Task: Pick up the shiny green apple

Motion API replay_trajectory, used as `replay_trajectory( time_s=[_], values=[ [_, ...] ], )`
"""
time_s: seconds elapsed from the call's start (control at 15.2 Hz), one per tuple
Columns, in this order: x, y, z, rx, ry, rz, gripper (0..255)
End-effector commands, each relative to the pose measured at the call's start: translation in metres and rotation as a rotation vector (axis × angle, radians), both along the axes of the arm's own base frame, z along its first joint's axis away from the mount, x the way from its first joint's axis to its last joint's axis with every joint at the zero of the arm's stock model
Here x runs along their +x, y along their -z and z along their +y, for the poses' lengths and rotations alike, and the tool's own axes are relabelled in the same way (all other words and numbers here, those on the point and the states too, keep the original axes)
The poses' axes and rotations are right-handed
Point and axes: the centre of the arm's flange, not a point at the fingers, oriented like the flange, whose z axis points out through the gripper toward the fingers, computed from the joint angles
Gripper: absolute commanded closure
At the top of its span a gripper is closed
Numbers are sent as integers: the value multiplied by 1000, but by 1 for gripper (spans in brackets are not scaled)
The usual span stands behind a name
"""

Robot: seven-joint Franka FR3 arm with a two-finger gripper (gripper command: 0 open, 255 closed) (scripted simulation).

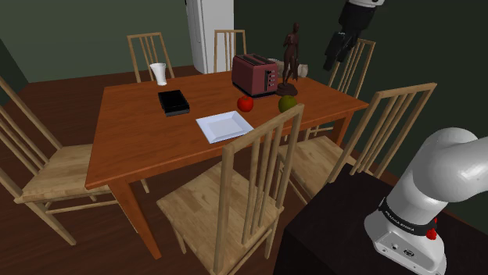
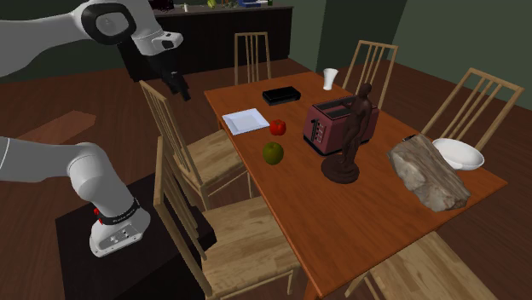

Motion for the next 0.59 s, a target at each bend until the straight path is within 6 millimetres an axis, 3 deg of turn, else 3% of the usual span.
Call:
replay_trajectory(
  time_s=[0.0,0.53],
  values=[
    [0,0,0,0,0,0,0],
    [74,51,-60,11,-14,14,0]
  ],
)
